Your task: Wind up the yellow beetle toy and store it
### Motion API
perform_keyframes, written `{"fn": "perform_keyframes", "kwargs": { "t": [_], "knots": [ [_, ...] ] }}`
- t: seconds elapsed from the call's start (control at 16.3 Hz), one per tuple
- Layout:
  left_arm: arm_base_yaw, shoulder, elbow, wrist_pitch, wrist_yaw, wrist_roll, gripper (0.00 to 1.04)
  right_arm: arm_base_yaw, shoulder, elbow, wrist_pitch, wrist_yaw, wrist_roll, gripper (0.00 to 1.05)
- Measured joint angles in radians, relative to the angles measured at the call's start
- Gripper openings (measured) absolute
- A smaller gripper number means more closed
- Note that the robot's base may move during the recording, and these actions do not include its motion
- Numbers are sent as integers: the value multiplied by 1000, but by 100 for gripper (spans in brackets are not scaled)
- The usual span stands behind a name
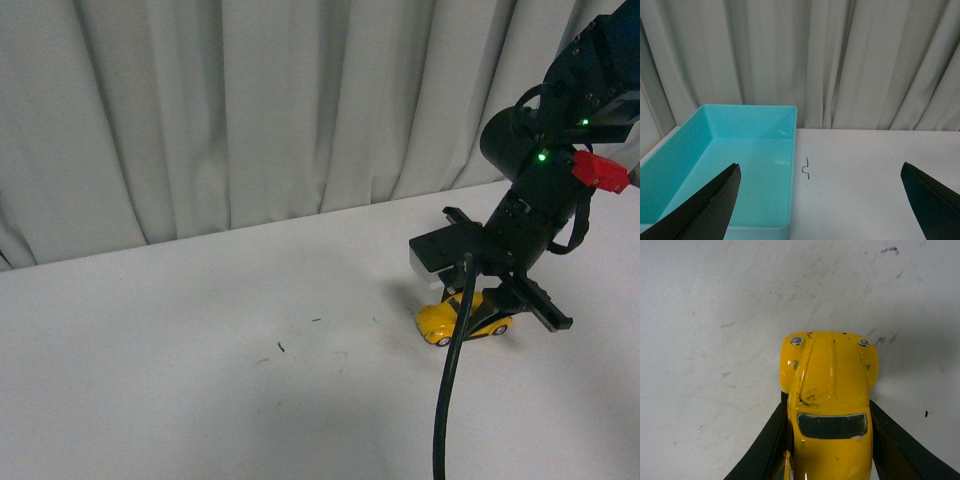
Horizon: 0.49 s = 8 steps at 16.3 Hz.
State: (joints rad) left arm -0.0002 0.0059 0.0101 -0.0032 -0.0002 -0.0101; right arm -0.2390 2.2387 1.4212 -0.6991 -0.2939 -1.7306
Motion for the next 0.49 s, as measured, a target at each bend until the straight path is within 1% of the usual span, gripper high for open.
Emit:
{"fn": "perform_keyframes", "kwargs": {
  "t": [0.18,0.37,0.43,0.49],
  "knots": [
    [0,0,0,0,0,0,98,-27,-5,-5,-15,-1,-3,40],
    [0,0,0,0,0,0,98,-31,-9,-4,-30,2,-3,40],
    [0,0,0,0,0,0,98,-31,-9,-4,-31,2,-5,41],
    [0,0,0,0,0,0,98,-30,-9,-4,-34,4,-6,50]
  ]
}}
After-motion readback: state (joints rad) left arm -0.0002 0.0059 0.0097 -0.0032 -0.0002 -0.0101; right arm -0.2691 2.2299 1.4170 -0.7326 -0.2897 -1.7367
